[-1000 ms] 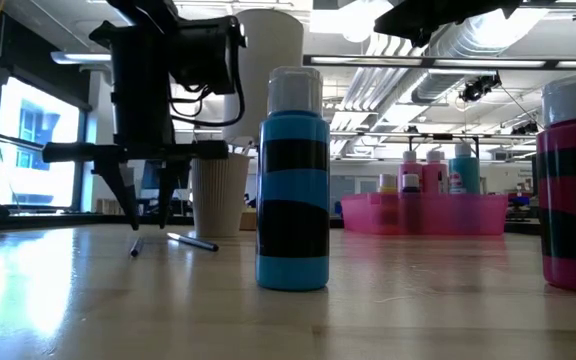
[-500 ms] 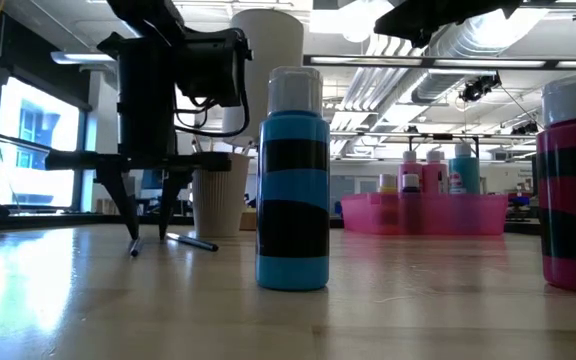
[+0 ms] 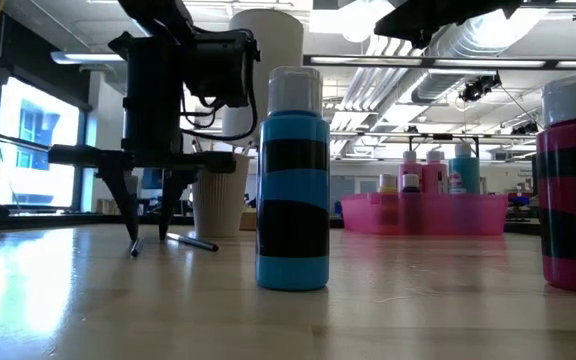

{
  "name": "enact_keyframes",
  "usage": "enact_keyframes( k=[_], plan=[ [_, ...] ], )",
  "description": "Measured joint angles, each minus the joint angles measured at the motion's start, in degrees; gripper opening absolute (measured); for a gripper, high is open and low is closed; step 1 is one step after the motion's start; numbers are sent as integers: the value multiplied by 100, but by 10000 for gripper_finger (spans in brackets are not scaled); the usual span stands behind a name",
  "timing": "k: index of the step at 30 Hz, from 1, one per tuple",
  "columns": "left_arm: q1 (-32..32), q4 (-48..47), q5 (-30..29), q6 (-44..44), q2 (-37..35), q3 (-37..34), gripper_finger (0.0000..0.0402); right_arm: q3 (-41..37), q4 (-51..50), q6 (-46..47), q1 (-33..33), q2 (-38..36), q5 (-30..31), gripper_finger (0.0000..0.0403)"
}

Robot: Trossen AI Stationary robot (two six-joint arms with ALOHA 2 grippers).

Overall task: Pick & Place Paint Supplies
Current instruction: Put the silver eyeshadow brush into the white cup

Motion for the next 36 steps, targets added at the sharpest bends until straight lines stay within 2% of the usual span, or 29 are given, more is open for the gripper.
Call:
enact_keyframes(
  k=[5, 15, 30, 36],
  plan=[
    [-8, -54, 223, 11, 0, 14, 127, 0, -29, 9, -2, 0, 0, 105],
    [-6, -166, -420, 0, -2, 6, 127, 0, -29, 20, 0, 0, 0, 105],
    [-6, -126, -338, -36, -13, -7, 126, 0, -30, 20, -1, 0, -1, 105],
    [-6, -67, -455, -38, 99, -3, 83, 0, -30, 20, 0, 0, -1, 105]
  ],
)
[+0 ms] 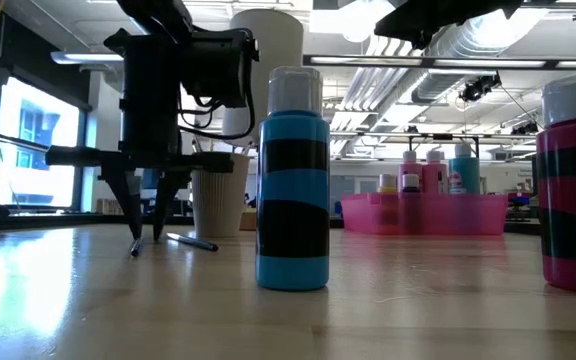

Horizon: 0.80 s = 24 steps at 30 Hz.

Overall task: Pick & Place Paint Supplies
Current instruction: Put the silver eyeshadow brush into the white cup

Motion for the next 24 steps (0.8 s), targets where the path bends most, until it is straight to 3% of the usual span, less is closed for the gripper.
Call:
enact_keyframes(
  k=[8, 20, 24],
  plan=[
    [-2, 19, -94, 0, 87, -3, 5, 0, 0, 0, 0, 0, 0, 105],
    [0, -34, -64, 77, -32, -5, 0, 0, -29, 0, -2, 0, 1, 105],
    [4, -221, -291, 111, -212, -42, 0, 0, -35, 0, 0, 0, 0, 105]
  ],
)
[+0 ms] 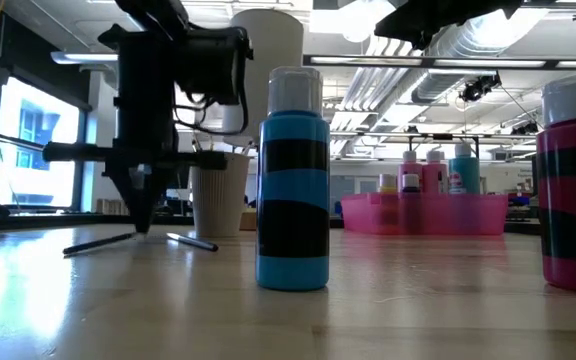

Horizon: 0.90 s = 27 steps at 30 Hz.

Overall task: Pick & Place Paint Supplies
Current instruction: Put the silver eyeshadow brush into the white cup

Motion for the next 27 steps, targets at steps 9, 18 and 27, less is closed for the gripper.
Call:
enact_keyframes(
  k=[9, 18, 27],
  plan=[
    [-2, -378, -294, 13, -716, 20, 0, 0, 2, -1, -2, 0, 2, 105],
    [0, -363, -965, 449, -1685, 26, 0, 0, 4, -13, 0, 0, 24, 105],
    [-2, -423, -1785, 1430, -2866, 30, 0, 0, 6, 45, 4, 0, 431, 105]
  ],
)
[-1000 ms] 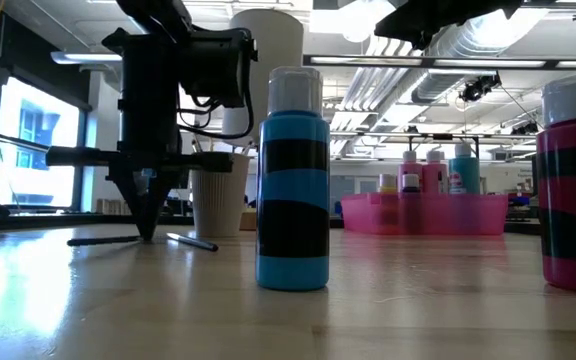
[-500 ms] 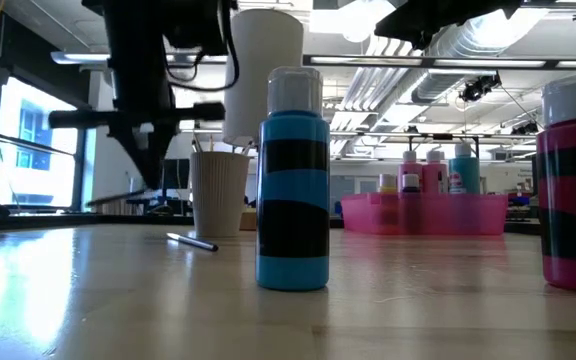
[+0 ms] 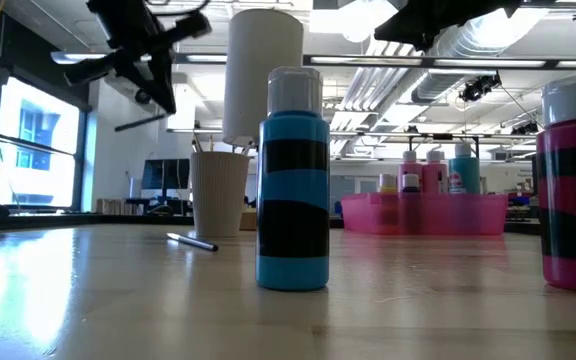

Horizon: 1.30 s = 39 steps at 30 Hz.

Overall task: Pick & Place Paint Supplies
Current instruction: Put the silver eyeshadow brush into the white cup

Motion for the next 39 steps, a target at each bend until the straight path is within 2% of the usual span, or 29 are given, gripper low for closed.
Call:
enact_keyframes(
  k=[6, 10, 16, 23, 39],
  plan=[
    [2, 480, -778, 1030, -565, 3, 0, 0, 3, 303, 1, 0, 25, 105],
    [1, 1251, -1386, 2322, -735, 3, 0, 0, 29, 474, 1, 0, 23, 105],
    [1, 2507, -2062, 4244, -668, 11, 0, 0, 44, 610, 1, 0, 24, 105],
    [2, 3247, -2528, 5443, -349, 10, 0, 0, 44, 740, 1, 0, 23, 105],
    [0, 3899, -2634, 5606, 811, 10, 0, 0, 43, 740, 1, 0, 3, 105]
  ],
)
